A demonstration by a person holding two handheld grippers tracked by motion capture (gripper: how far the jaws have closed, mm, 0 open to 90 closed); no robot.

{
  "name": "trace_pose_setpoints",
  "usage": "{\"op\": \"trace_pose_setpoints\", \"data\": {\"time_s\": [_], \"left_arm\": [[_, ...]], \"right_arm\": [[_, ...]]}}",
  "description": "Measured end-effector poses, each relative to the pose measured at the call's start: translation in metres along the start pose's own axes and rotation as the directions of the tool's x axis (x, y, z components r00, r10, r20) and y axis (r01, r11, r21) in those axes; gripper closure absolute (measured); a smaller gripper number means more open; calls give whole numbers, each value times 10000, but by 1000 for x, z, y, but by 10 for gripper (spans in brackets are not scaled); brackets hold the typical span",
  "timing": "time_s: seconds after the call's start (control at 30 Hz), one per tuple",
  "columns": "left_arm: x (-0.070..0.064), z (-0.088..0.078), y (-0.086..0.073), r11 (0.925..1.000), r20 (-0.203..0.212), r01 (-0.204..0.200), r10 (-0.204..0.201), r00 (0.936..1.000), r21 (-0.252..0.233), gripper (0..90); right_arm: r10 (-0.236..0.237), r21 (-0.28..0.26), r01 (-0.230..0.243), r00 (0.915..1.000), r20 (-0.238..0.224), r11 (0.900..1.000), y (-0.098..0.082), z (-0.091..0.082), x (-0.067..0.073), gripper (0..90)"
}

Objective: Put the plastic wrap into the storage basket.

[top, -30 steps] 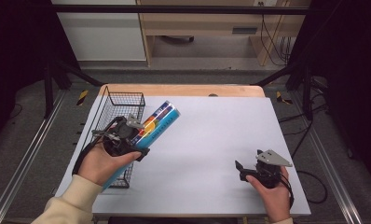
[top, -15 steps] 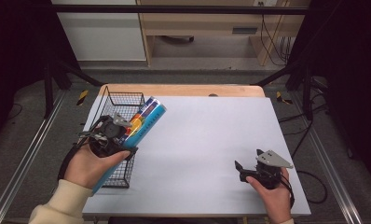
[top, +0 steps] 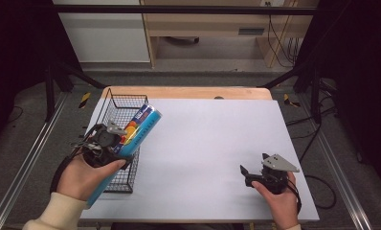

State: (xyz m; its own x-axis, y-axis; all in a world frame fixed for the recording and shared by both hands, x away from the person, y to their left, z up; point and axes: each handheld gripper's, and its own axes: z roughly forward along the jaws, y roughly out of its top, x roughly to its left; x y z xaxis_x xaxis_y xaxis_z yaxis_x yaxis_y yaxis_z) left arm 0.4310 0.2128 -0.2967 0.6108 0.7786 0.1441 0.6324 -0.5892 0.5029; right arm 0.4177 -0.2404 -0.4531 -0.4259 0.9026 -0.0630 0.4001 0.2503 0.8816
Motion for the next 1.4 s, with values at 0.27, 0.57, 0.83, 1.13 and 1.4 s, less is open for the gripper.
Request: {"op": "trace_pose_setpoints", "data": {"time_s": [0.27, 0.57, 0.83, 1.13, 1.4], "left_arm": [[6, 1, -11, 9995, -45, 313, -313, 9995, 70, 321], [11, -1, -19, 9990, -114, 451, -450, 9989, 75, 322], [11, 2, -29, 9974, -110, 725, -725, 9973, -1, 322], [15, 6, -36, 9959, -11, 890, -890, 9960, 158, 322], [24, 15, -32, 9893, 57, 1449, -1450, 9894, 191, 321]], "right_arm": [[-19, 74, 19, 10000, -7, 10000, 0, 2, 2, 90], [28, 113, -27, 10000, -35, 9999, 0, 2, 2, 92], [-145, 95, 146, 9998, -98, 9998, 2, 2, 5, 93], [-89, 114, 90, 9999, -110, 9999, 0, 1, 3, 93], [-141, 164, 144, 9997, -208, 9998, 1, 2, 5, 93]]}}
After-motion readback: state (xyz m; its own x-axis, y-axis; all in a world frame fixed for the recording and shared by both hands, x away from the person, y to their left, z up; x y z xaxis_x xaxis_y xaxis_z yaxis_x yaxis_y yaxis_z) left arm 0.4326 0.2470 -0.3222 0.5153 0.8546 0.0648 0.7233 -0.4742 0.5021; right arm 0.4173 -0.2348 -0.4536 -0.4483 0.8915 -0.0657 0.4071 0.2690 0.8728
